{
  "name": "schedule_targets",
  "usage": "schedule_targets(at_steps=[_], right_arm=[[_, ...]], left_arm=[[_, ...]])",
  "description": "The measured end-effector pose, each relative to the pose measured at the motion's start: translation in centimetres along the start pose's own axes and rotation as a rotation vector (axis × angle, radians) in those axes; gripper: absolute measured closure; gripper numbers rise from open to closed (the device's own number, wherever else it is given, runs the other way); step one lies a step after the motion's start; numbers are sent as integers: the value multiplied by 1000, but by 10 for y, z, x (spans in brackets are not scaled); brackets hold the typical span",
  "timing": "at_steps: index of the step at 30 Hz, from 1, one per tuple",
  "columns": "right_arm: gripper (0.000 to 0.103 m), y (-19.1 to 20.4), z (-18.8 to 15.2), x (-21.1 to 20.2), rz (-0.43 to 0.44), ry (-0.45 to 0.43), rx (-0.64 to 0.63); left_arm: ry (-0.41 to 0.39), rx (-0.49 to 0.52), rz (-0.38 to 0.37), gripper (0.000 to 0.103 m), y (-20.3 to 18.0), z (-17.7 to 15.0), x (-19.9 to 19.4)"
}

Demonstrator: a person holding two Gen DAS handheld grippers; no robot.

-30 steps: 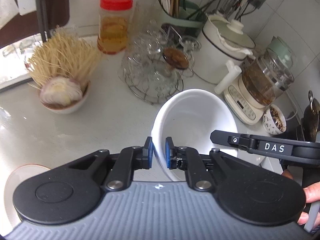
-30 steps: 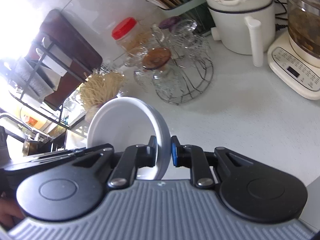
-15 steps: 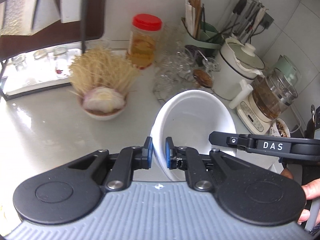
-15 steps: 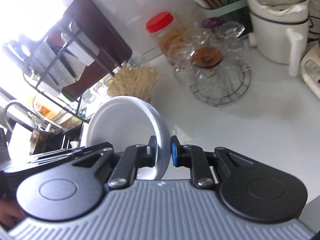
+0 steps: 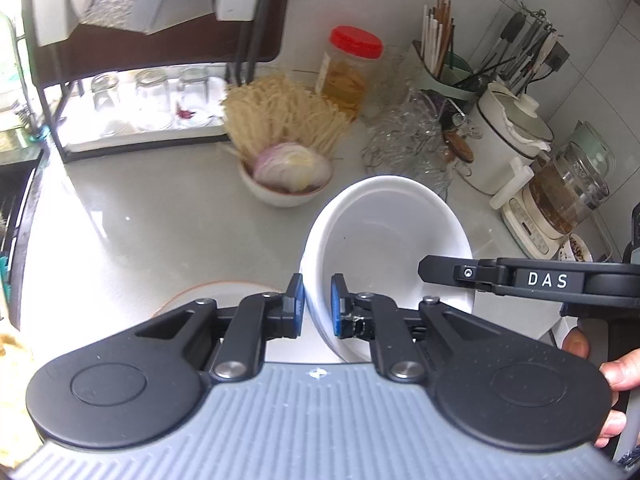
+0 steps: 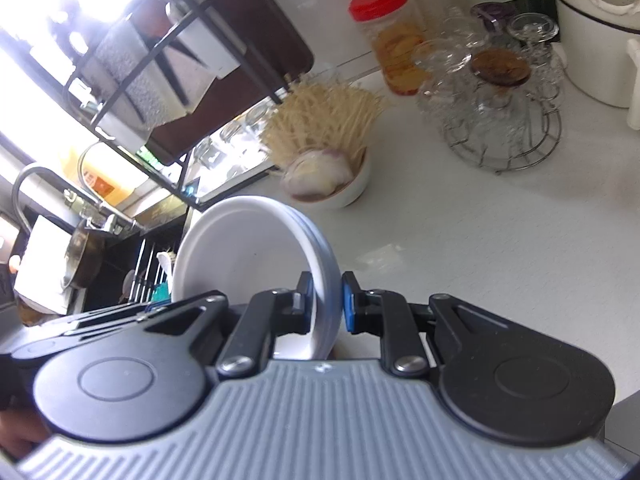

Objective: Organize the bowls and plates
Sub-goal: 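Carry the white bowl with both grippers over the leaf-print plate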

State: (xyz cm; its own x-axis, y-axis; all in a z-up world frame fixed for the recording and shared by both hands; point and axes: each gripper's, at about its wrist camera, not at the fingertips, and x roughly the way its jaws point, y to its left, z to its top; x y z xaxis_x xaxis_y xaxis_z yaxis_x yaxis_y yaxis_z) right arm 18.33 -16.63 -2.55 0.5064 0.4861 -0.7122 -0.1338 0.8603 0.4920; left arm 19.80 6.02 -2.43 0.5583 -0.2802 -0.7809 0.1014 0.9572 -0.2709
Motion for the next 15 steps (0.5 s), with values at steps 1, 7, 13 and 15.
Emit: schedule_targets(at_steps=[1,7,13,15], right_arm=[[85,3,-3,2,2,4,-1],[85,25,-23,19,7,24,2],[85,38,-36,33,-11,53,-9],[85,41,-42,38,-19,70,-7]], left_arm=[[-2,-10,-1,89,6,-2,-2],[5,-34,1,89,38,-15,-11],[32,-52,8,89,58,-34,-13],[39,-54,13,89,62,-41,-13]])
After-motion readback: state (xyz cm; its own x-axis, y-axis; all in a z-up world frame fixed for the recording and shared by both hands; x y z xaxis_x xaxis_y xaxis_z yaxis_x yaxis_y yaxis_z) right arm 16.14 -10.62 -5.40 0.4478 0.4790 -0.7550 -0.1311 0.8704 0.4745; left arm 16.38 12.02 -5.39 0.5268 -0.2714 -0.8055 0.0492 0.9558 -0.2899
